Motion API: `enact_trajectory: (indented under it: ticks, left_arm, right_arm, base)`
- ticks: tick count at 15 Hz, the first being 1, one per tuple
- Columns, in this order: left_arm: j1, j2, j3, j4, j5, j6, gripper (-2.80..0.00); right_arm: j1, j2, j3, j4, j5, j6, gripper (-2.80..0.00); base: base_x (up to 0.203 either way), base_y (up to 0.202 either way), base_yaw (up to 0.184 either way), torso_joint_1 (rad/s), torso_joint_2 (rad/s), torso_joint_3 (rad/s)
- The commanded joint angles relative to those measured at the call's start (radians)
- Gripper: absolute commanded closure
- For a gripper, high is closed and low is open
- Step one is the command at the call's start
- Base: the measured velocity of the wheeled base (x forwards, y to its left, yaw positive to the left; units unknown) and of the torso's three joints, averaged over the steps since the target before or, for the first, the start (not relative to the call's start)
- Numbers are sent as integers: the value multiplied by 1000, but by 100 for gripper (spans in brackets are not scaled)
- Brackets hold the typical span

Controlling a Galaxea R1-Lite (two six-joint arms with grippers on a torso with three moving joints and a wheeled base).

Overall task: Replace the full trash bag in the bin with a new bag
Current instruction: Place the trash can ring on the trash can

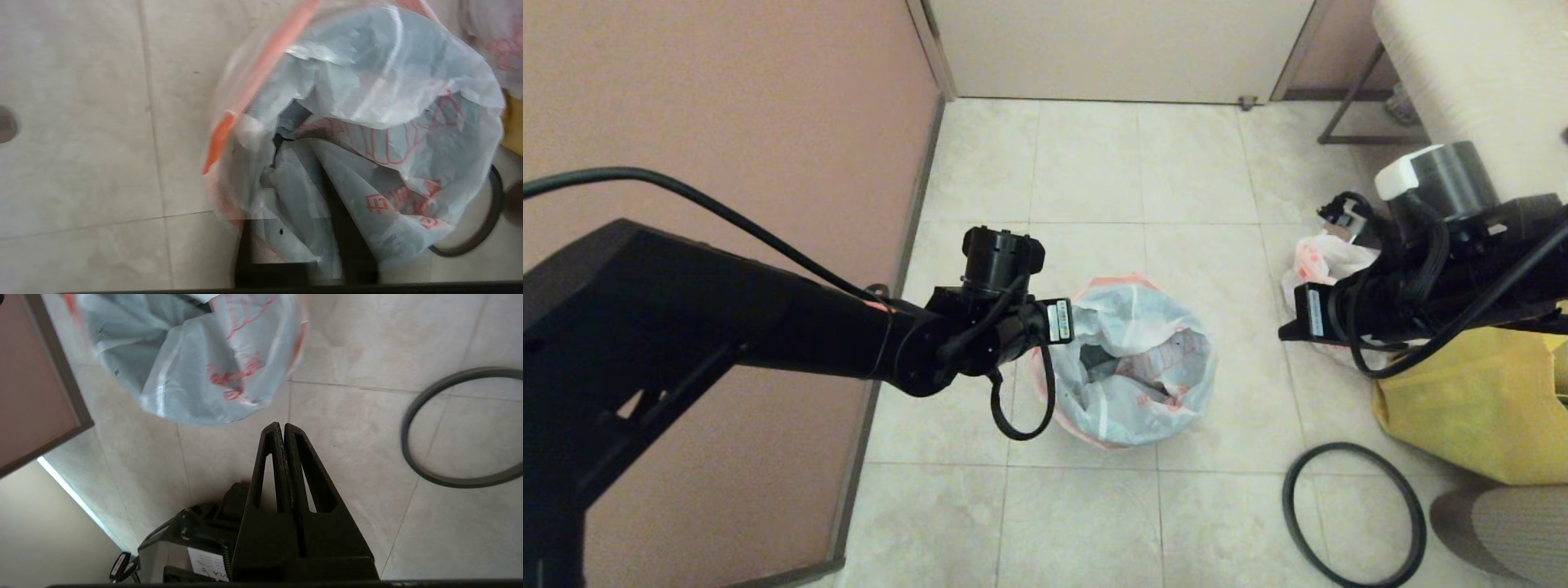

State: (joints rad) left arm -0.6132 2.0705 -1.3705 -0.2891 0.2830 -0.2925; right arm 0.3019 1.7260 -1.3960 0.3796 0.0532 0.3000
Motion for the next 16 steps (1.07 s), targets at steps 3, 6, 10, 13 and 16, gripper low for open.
enact_trajectory:
  ticks: [3,6,10,13,16]
  left_arm:
    - [28,102,-58,1,-8,-4,0]
    - [61,185,-125,-1,-8,-4,0]
    - [79,230,-162,-2,-2,-11,0]
    - [79,230,-162,-4,-5,-13,0]
    - [76,212,-160,-4,-1,-36,0]
  right_arm:
    - [9,12,8,-2,0,4,0]
    - [9,15,42,-54,0,5,0]
    - [2,10,68,-100,0,5,0]
    - [-1,9,69,-101,2,7,0]
    - [-6,7,86,-107,2,7,0]
  base:
    - [0,0,0,0,0,0]
    - [0,0,0,0,0,0]
    - [0,0,0,0,0,0]
    - [0,0,0,0,0,0]
    - [0,0,0,0,0,0]
